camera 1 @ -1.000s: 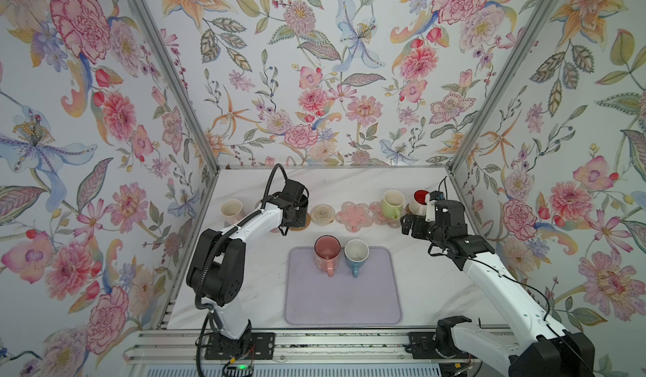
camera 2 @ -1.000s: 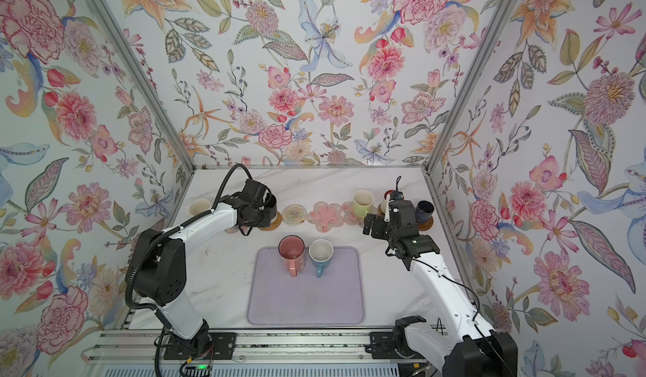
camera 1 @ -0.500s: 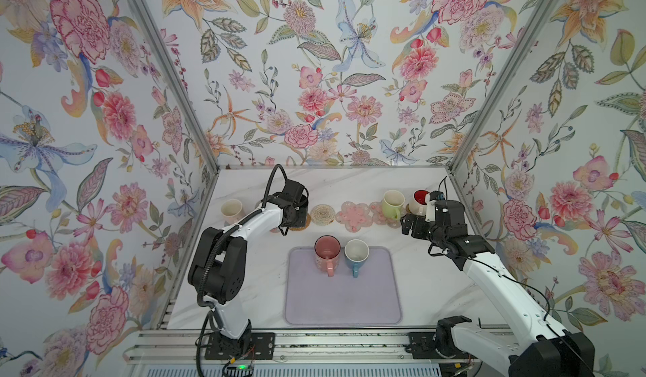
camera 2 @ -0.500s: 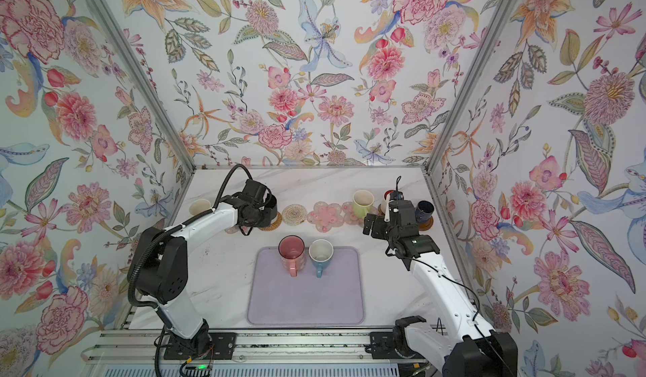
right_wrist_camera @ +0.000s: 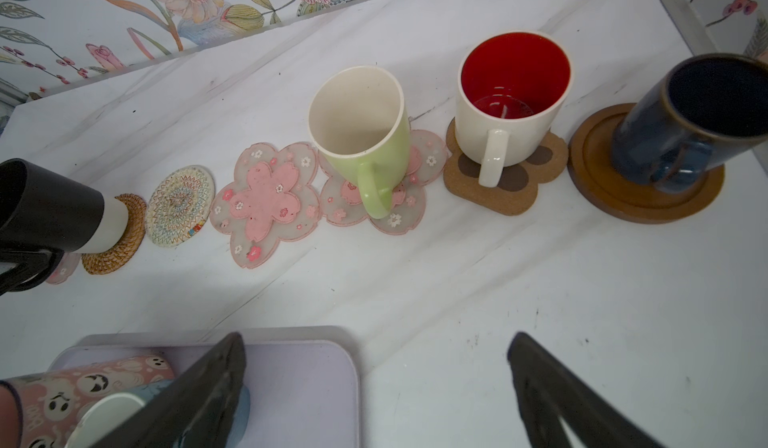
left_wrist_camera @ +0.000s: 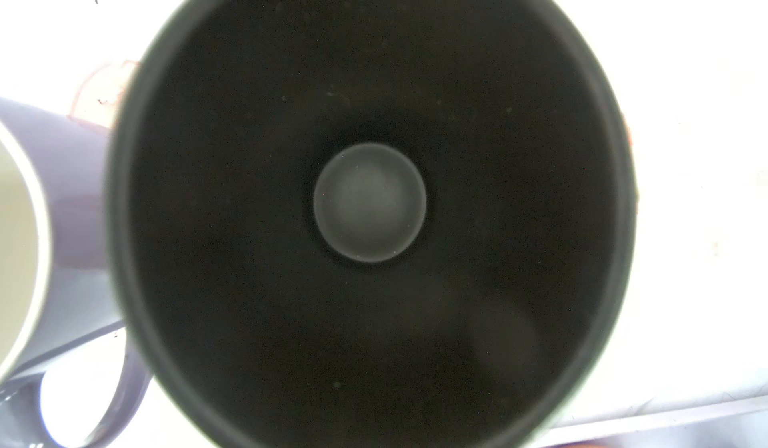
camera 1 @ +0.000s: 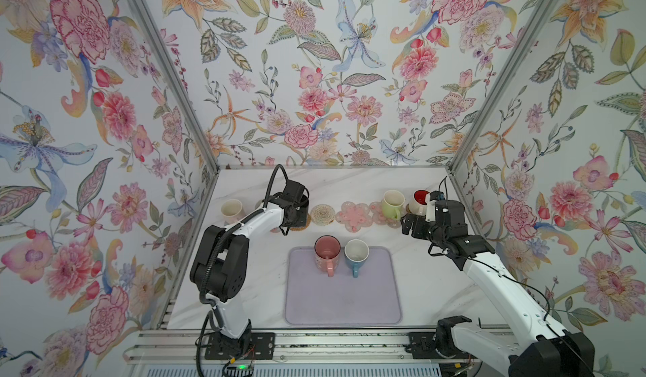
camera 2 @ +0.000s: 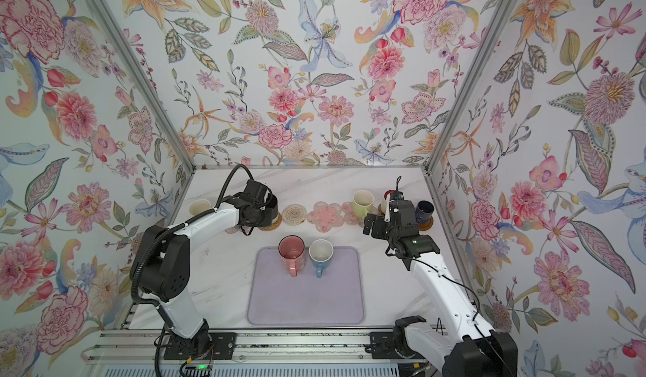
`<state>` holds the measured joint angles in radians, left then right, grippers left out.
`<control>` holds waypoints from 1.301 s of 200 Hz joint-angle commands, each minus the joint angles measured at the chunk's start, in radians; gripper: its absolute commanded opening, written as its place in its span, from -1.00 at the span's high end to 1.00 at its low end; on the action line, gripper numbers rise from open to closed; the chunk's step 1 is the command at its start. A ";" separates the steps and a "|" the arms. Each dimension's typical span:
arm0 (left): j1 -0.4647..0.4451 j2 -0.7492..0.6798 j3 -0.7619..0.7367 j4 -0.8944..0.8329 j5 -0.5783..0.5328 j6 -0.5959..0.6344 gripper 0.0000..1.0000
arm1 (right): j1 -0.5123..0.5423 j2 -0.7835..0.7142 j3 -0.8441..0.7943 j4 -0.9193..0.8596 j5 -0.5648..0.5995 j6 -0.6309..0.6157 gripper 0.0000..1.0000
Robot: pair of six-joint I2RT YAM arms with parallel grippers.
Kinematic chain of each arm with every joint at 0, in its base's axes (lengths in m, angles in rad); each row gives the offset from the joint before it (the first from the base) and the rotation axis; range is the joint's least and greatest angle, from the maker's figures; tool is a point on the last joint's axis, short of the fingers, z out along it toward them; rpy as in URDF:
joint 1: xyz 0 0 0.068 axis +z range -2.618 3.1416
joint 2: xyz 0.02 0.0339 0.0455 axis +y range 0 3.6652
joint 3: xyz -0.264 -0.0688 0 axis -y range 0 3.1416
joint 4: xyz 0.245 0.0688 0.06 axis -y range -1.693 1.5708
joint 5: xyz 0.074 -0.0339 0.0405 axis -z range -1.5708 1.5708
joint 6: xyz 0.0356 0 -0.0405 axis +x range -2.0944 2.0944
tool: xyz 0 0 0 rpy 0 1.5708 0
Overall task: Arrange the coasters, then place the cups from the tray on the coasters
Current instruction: 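Lower the black mug onto the rattan coaster with the left gripper, then open the left gripper and withdraw while the right gripper moves over the blue-handled mug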
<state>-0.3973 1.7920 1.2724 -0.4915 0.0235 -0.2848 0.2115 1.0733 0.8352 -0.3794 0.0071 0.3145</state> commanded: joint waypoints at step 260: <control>0.014 -0.058 -0.064 0.029 -0.044 -0.033 0.03 | -0.009 -0.012 -0.014 -0.004 -0.015 0.008 -0.99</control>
<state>-0.3954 1.7809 1.2175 -0.4416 0.0132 -0.3141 0.2070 1.0733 0.8337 -0.3790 0.0032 0.3145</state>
